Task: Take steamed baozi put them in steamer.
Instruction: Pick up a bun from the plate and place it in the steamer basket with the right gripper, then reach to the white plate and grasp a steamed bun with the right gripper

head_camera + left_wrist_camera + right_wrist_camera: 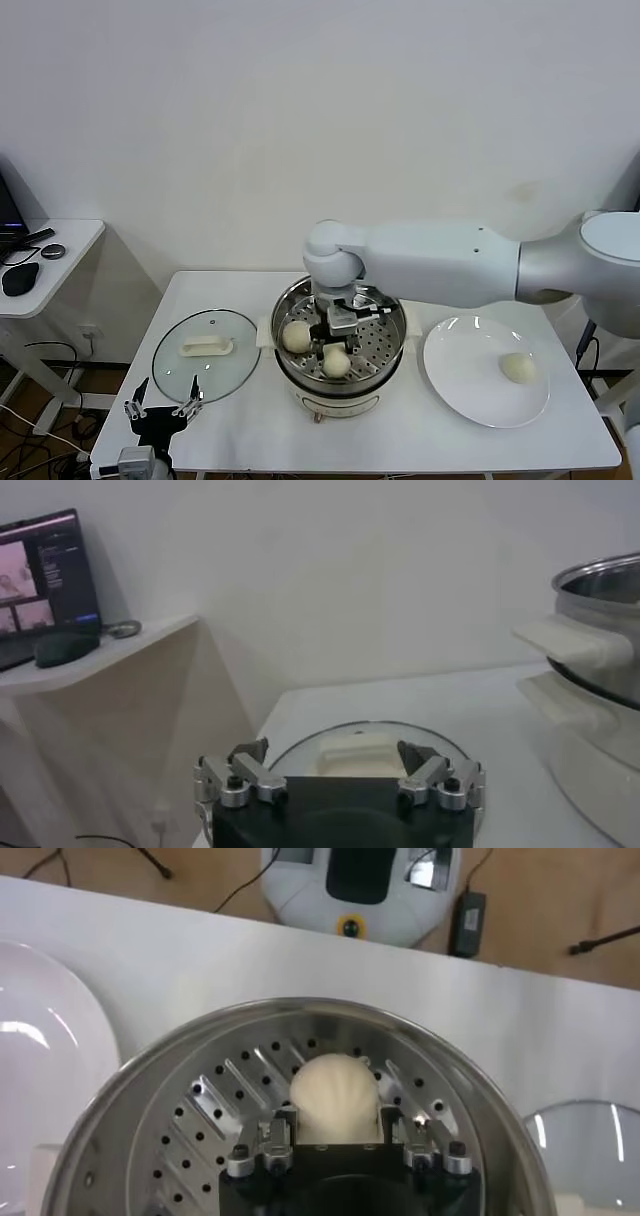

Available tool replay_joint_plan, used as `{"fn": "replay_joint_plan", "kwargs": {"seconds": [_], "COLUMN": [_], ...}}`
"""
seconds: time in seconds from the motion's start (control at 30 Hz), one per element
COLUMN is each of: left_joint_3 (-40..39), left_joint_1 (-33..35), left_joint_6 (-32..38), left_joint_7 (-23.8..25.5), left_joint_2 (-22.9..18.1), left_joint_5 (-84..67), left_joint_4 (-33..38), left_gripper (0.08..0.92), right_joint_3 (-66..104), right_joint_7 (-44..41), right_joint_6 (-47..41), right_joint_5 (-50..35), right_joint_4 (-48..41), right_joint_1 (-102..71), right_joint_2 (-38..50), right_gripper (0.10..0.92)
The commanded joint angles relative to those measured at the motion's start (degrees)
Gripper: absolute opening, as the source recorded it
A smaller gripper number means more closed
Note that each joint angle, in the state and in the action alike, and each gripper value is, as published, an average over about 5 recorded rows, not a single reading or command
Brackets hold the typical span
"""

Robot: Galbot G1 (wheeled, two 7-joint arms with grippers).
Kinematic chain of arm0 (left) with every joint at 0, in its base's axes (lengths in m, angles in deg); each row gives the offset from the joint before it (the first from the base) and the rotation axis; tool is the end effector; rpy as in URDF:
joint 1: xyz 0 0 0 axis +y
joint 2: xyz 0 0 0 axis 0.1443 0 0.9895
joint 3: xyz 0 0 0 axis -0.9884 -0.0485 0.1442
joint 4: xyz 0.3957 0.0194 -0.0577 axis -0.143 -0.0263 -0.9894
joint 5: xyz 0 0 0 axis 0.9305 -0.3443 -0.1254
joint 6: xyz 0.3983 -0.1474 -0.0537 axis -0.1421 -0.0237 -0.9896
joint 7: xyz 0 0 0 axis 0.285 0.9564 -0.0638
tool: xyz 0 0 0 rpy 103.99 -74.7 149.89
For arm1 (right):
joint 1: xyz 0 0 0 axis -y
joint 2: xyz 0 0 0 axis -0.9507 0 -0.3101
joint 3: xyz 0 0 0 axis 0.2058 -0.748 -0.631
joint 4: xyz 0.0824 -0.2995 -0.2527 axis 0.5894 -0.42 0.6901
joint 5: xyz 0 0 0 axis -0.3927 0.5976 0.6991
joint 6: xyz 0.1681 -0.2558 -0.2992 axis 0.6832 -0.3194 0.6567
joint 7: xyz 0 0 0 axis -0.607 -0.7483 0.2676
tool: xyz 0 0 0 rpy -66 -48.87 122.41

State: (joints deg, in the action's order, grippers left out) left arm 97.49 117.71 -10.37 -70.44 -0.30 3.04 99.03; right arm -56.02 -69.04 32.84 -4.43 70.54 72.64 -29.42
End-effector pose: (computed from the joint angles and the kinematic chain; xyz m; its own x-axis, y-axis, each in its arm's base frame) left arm 0.1896 0.0642 -0.3494 -0.9401 -0.1941 0.2802 -0.1422 0.9704 0.1953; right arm 0.5492 0.2432 -0.1162 0.0747 0.0178 0.9970 0.1694 -0.9855 0.0049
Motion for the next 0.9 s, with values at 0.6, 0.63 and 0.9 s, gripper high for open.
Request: {"fn": "replay_joint_plan", "kwargs": {"seconds": [0.6,0.63,0.9], "left_joint_3": [0.2,0.3,0.6], "left_joint_1": [0.3,0.5,2.2], "left_joint_6": [0.0,0.0,-0.3], "left_joint_7": [0.2,0.2,0.7], "left_joint_2": [-0.1,-0.1,0.6], "left_joint_5": [-0.2,-0.2,-1.3], "left_joint_4": [0.6,0.9,2.1], "left_gripper": [0.823,0.823,0.823], "right_joint_3": [3.7,4.8,16.6], "right_joint_7": [-0.9,-1.0,-2.0], "right_joint_6": [-7.7,-8.1,-29.8], "right_joint_5": [-4.8,-5.4,-16.9], "right_joint_4": [1.7,1.9,1.1], "right_joint_1": [3.0,3.4,4.3], "right_joint_2": [3.7,5.3,23.5], "right_gripper": [0.818,0.821,0.823]}}
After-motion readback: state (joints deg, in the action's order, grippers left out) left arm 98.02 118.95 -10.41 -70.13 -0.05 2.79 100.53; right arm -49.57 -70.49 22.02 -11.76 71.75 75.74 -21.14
